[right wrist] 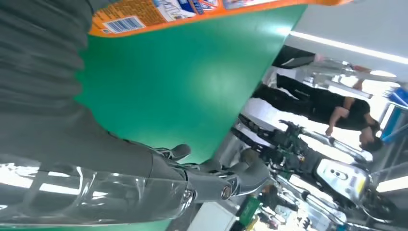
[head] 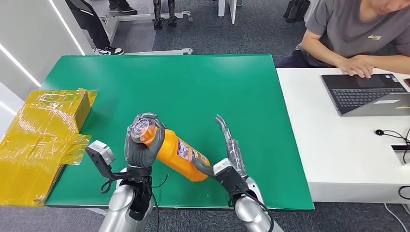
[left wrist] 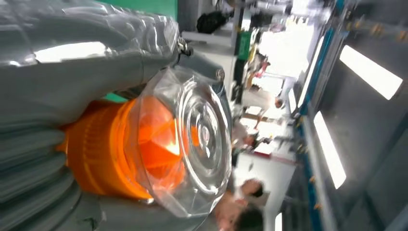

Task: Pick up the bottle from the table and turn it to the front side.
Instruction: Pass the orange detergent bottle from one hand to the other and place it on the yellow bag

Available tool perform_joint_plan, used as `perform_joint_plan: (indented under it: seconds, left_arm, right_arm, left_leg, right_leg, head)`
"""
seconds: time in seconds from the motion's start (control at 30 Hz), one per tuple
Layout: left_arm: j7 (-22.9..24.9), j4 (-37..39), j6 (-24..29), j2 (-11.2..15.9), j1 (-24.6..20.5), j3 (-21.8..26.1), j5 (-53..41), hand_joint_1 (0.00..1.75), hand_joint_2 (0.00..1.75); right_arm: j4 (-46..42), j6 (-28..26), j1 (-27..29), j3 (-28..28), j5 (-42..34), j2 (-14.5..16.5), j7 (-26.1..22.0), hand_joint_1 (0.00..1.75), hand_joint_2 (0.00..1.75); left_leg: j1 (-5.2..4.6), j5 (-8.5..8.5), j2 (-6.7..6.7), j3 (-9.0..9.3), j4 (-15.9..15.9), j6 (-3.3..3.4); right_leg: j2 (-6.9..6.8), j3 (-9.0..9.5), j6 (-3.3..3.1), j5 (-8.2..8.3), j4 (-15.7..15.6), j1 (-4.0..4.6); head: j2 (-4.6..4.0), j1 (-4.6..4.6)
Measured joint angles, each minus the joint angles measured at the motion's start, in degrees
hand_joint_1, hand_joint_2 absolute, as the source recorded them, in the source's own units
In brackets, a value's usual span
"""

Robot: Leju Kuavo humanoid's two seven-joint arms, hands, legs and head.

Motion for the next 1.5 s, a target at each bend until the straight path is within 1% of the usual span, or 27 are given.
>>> perform_joint_plan:
  seconds: [0.1, 0.13, 0.2, 0.3, 0.4, 0.5, 0.57, 0.67, 0.77, 0.83, 0.93, 0.97, 1.07, 1.13, 1.2, 1.27, 1.4, 1.5]
  left_arm:
    - [-0.2, 0.0, 1.1, 0.0, 0.0, 0.0, -0.1, 1.75, 1.75]
    - [-0.4, -0.1, 2.1, 0.0, 0.0, 0.1, -0.6, 1.75, 1.75]
    - [-0.5, -0.2, 6.0, 0.1, 0.0, 0.2, -3.6, 1.75, 1.75]
    - [0.6, -0.9, 14.4, 0.6, -0.4, 0.3, -13.1, 1.75, 1.75]
    - [3.5, -1.8, 22.1, 1.6, -1.1, 0.5, -25.0, 1.75, 1.75]
    - [7.4, -2.3, 28.5, 3.3, -2.0, 0.6, -37.8, 1.75, 1.75]
    - [9.5, -2.5, 31.1, 4.8, -2.6, 0.9, -43.6, 1.75, 1.75]
    - [11.0, -2.6, 32.4, 6.6, -3.2, 1.2, -46.7, 1.75, 1.75]
    - [14.3, -2.6, 34.4, 8.7, -3.8, 1.4, -52.6, 1.75, 1.75]
    - [16.3, -2.5, 35.3, 10.5, -4.5, 2.0, -58.7, 1.75, 1.75]
    - [19.1, -2.4, 35.6, 13.1, -5.1, 4.3, -72.6, 1.75, 1.75]
    - [19.7, -2.4, 35.7, 13.9, -5.2, 5.3, -75.9, 1.75, 1.75]
    - [20.9, -2.4, 35.7, 15.6, -5.3, 7.4, -79.9, 1.75, 1.75]
    - [23.4, -2.4, 35.8, 17.0, -5.4, 7.8, -83.9, 1.75, 1.75]
    - [26.7, -1.8, 35.7, 19.1, -5.5, 7.6, -88.6, 1.75, 1.75]
    - [28.6, 0.0, 35.1, 21.2, -5.9, 6.8, -91.1, 1.75, 1.75]
    - [29.1, 7.0, 31.2, 25.0, -7.5, 4.0, -93.4, 1.75, 1.75]
    - [28.6, 14.0, 29.0, 27.1, -9.8, 0.9, -93.8, 1.75, 1.75]
  right_arm:
    - [-0.9, -0.7, 0.3, 0.0, -1.1, 0.0, -0.9, 0.00, 1.75]
    - [-1.3, -1.2, 0.4, 0.0, -1.5, 0.0, -1.3, 0.00, 1.75]
    - [-2.3, -2.3, 1.0, 0.0, -2.0, 0.0, -2.0, 0.00, 1.75]
    - [-4.2, -3.6, 1.8, 0.1, -2.0, 0.0, -2.0, 0.00, 1.75]
    - [-5.7, -4.2, 2.4, 0.1, -1.9, 0.0, -1.6, 0.00, 1.75]
    - [-7.2, -4.3, 3.5, 0.1, -1.8, 0.0, -1.4, 0.00, 1.75]
    - [-8.2, -4.3, 4.4, 0.1, -1.7, 0.0, -1.3, 0.00, 1.75]
    - [-9.2, -4.3, 5.4, 0.1, -1.5, 0.0, -1.3, 0.00, 1.75]
    - [-10.3, -4.4, 6.2, 0.0, -1.4, 0.0, -1.8, 0.00, 1.75]
    - [-11.2, -4.3, 6.9, -0.2, -1.3, 0.0, -2.1, 0.00, 1.75]
    - [-12.6, -3.8, 7.7, -0.4, -1.0, 0.0, -2.2, 0.00, 1.75]
    - [-13.0, -3.6, 7.9, -0.4, -0.9, 0.0, -2.1, 0.00, 1.75]
    - [-13.7, -3.2, 8.2, -0.7, -0.9, 0.0, -2.0, 0.00, 1.75]
    - [-13.9, -2.8, 8.2, -0.8, -0.9, 0.0, -2.0, 0.00, 1.75]
    - [-14.0, -2.2, 8.2, -0.8, -0.9, 0.0, -2.1, 0.00, 1.75]
    - [-14.1, -1.5, 8.3, -0.9, -0.9, 0.0, -2.3, 0.00, 1.75]
    - [-14.4, 0.1, 8.4, -1.1, -1.1, 0.0, -2.8, 0.00, 1.75]
    - [-14.9, 0.4, 8.5, -1.3, -2.0, 0.0, -3.7, 0.00, 1.75]
  left_leg:
    - [0.00, 0.00, 0.00, 0.00, 0.0, 0.00]
    - [0.00, 0.00, -0.01, 0.00, 0.0, 0.00]
    - [0.00, 0.00, -0.01, 0.00, 0.0, 0.00]
    - [0.00, 0.00, 0.00, 0.00, 0.0, 0.00]
    - [0.01, 0.00, -0.01, 0.00, 0.0, 0.00]
    - [0.01, 0.00, -0.01, 0.00, 0.0, 0.00]
    - [0.01, 0.00, 0.00, 0.00, 0.0, 0.00]
    - [0.01, 0.00, 0.00, 0.00, 0.0, 0.00]
    - [0.01, 0.00, 0.02, 0.00, 0.0, 0.00]
    - [0.01, 0.00, 0.02, 0.00, 0.0, -0.01]
    - [0.01, 0.00, 0.06, 0.01, 0.0, -0.01]
    - [0.01, 0.00, 0.08, 0.02, 0.0, -0.01]
    - [0.02, 0.01, 0.09, 0.03, 0.0, -0.01]
    - [0.02, 0.01, 0.09, 0.02, 0.0, -0.01]
    - [0.01, 0.00, 0.13, 0.03, 0.0, -0.01]
    - [0.01, 0.00, 0.16, 0.05, 0.0, -0.01]
    - [0.01, 0.01, 0.15, 0.05, 0.0, -0.02]
    - [0.02, 0.02, 0.16, 0.05, 0.0, -0.03]
  right_leg:
    - [-0.01, 0.00, 0.00, 0.00, 0.0, 0.00]
    - [-0.01, 0.00, 0.00, 0.00, 0.0, 0.00]
    - [-0.01, 0.00, 0.00, 0.00, 0.0, 0.00]
    - [-0.01, 0.00, 0.00, 0.00, 0.0, 0.00]
    - [-0.01, 0.00, 0.00, 0.00, 0.0, 0.00]
    - [-0.01, 0.00, 0.00, 0.00, 0.0, 0.01]
    - [0.00, 0.00, 0.00, 0.00, 0.0, 0.01]
    - [0.00, 0.00, 0.00, -0.01, 0.0, 0.01]
    - [0.02, -0.01, 0.00, -0.01, 0.0, 0.01]
    - [0.03, -0.01, 0.00, -0.01, 0.0, 0.01]
    - [0.06, -0.01, -0.01, -0.01, 0.0, 0.01]
    - [0.08, -0.01, -0.01, -0.01, 0.0, 0.01]
    - [0.08, -0.01, -0.01, -0.01, 0.0, 0.01]
    - [0.08, -0.01, -0.01, -0.01, 0.0, 0.02]
    - [0.12, -0.02, -0.01, -0.01, 0.0, 0.01]
    - [0.16, -0.03, -0.01, -0.01, 0.0, 0.01]
    - [0.15, -0.04, -0.02, -0.01, 0.0, 0.01]
    - [0.17, -0.04, -0.04, 0.01, 0.0, 0.01]
  head:
    - [0.00, -0.01]
    - [0.00, -0.01]
    - [0.00, -0.01]
    - [0.00, -0.01]
    - [0.00, 0.01]
    - [0.00, 0.01]
    - [0.00, 0.01]
    - [0.00, 0.01]
    - [0.00, 0.01]
    - [0.00, 0.01]
    - [0.00, 0.01]
    - [0.00, 0.01]
    - [0.00, 0.01]
    - [0.00, 0.02]
    - [0.00, 0.02]
    - [0.00, 0.02]
    - [0.00, 0.02]
    - [0.00, 0.02]
